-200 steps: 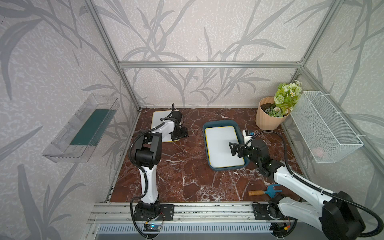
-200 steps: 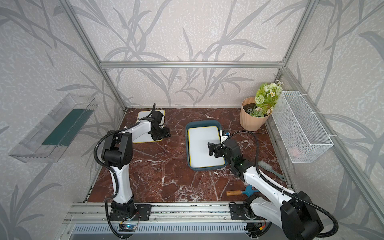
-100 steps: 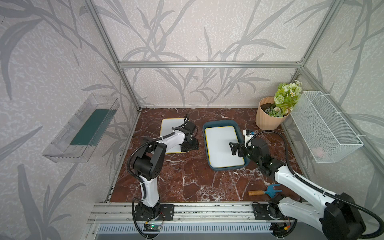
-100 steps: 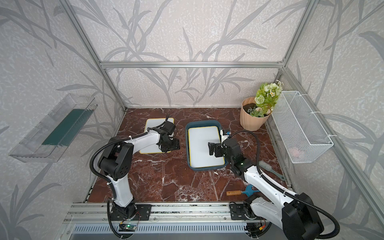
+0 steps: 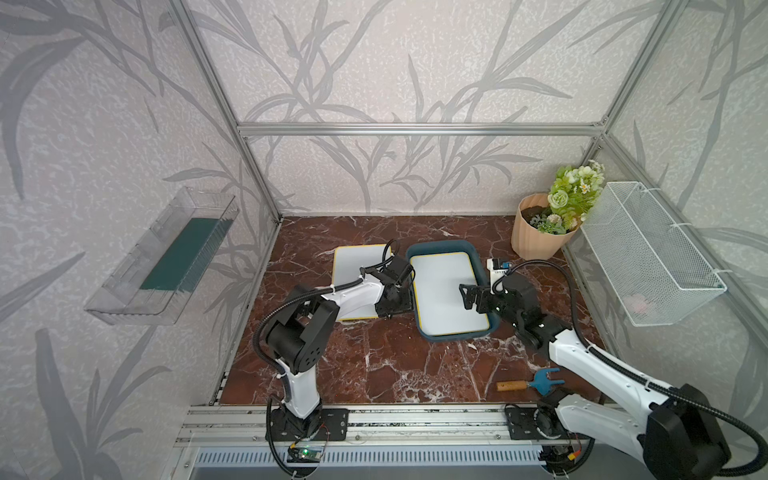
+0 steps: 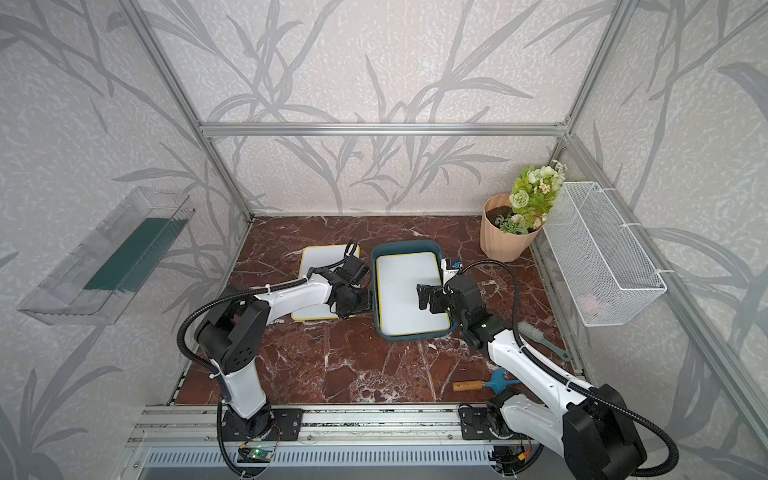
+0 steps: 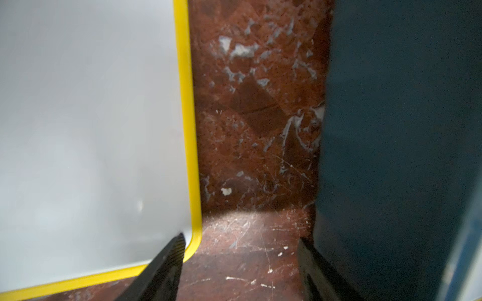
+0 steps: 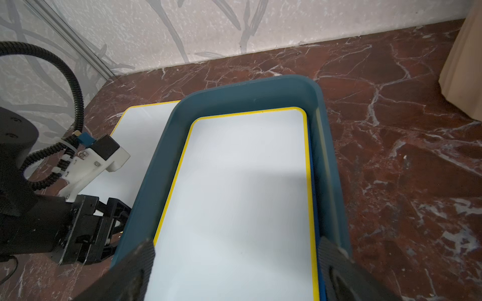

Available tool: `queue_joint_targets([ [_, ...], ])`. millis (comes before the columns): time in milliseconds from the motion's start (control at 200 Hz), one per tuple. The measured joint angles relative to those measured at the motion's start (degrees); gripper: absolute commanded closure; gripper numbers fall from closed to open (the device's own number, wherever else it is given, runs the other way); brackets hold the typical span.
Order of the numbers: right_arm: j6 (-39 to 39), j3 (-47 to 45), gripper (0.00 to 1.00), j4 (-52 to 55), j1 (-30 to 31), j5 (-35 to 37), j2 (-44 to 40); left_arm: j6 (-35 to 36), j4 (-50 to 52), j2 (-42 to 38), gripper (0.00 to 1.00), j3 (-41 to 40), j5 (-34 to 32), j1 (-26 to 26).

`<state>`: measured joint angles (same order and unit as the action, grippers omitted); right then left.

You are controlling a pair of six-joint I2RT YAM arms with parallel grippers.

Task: Put the whiteboard into the storage box
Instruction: Move the whiteboard to the center of the board.

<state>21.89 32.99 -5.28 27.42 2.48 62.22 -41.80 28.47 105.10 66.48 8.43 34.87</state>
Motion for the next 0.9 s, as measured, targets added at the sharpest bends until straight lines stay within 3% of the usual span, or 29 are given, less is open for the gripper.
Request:
queue_joint_targets([
  [240,0.55,0.02,0.01,0.0,-0.02,-0.31,1.22,-0.37,0.2,0.02,0.28,0.13,-0.5,0.66],
  [480,0.55,0.02,0.01,-0.07,-0.07,-1.14,2.12,2.69,3.39,0.09,0.11,1.49,-1.05,1.2],
  [700,0.55,0.07,0.01,-0.72,-0.07,-2.16,2.93,7.5,6.47,-0.24,0.1,4.2,-2.12,0.57],
  [900,0.04,0.98,0.01,-0.42,-0.15,-4.55,4.66,11.1,7.32,-2.21,0.1,4.44,-1.38,-3.82],
])
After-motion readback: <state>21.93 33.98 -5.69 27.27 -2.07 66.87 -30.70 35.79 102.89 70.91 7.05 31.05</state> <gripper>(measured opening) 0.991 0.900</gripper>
